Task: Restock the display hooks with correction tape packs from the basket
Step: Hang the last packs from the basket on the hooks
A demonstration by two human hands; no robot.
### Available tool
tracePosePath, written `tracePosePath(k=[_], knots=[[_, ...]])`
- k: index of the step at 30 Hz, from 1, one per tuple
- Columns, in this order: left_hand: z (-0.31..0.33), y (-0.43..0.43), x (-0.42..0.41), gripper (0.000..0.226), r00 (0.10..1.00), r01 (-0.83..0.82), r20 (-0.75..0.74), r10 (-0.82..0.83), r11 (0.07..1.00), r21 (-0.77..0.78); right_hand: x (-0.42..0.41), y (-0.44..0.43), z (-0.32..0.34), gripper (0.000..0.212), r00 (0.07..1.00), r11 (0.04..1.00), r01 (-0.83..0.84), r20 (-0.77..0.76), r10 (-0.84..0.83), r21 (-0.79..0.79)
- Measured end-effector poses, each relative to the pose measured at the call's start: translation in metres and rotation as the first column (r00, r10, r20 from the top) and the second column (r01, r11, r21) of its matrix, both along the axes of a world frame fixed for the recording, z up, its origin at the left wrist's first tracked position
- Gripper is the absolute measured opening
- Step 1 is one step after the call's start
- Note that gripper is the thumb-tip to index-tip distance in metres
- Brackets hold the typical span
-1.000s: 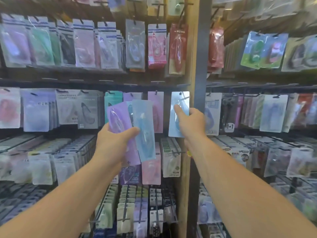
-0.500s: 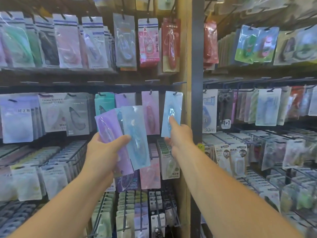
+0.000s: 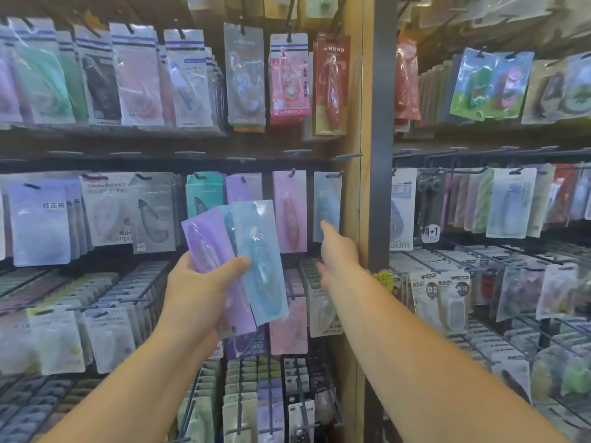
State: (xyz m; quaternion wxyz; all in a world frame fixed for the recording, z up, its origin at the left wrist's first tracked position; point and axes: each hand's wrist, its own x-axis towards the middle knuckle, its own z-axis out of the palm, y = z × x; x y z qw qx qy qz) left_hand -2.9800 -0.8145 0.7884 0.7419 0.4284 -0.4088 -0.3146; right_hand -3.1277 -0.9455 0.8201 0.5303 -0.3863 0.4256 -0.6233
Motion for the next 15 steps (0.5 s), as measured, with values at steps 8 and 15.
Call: tracePosePath(k=[8, 15], knots=[[0.000, 0.009, -0.023, 0.029, 0.999, 0.048, 0.009, -0.047, 0.997, -0.055, -0.033, 0.107, -0.027, 0.027, 0.821, 0.782, -0.549, -0.370, 0.436, -0.296], [0.001, 0.010, -0.031, 0.034, 0.997, 0.082, 0.012, -0.081, 0.994, -0.076, -0.048, 0.112, -0.029, 0.023, 0.817, 0.768, -0.555, -0.386, 0.430, -0.320]])
